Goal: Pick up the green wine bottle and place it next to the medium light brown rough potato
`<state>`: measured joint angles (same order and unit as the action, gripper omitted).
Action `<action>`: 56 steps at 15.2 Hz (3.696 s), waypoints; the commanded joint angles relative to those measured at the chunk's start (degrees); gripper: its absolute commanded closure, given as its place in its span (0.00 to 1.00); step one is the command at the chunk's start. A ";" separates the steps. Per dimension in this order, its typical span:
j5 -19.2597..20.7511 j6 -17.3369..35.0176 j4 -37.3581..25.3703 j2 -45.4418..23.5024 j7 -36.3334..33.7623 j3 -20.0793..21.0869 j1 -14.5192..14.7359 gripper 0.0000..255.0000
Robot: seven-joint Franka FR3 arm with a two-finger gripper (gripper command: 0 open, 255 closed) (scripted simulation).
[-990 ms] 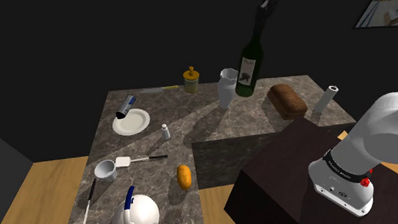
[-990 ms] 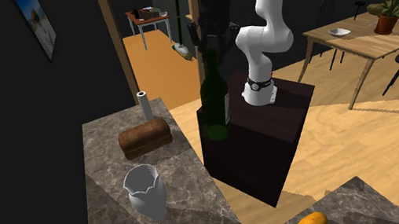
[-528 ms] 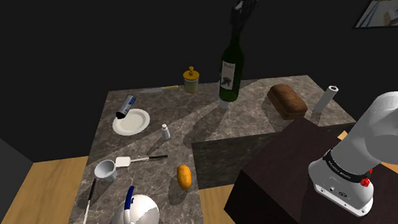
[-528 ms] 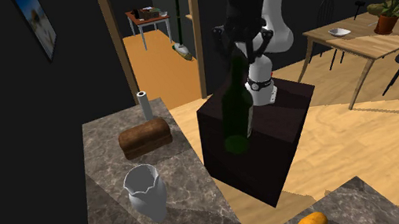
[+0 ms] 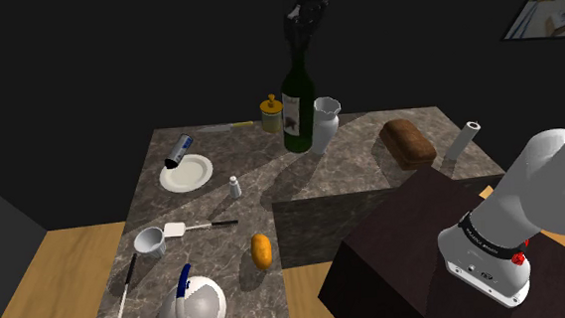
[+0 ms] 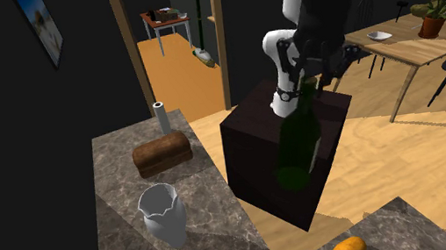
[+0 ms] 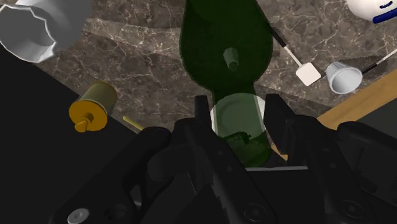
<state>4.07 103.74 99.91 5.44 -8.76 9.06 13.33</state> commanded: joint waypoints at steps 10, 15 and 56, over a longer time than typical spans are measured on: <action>6.87 -7.63 -27.15 -21.38 -12.96 6.01 8.00 1.00; 6.56 -3.19 -21.48 -20.12 -13.32 5.83 7.60 1.00; 10.10 26.51 4.35 -24.43 -18.39 4.47 7.08 1.00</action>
<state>14.00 129.52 103.88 -18.69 -27.03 13.61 20.43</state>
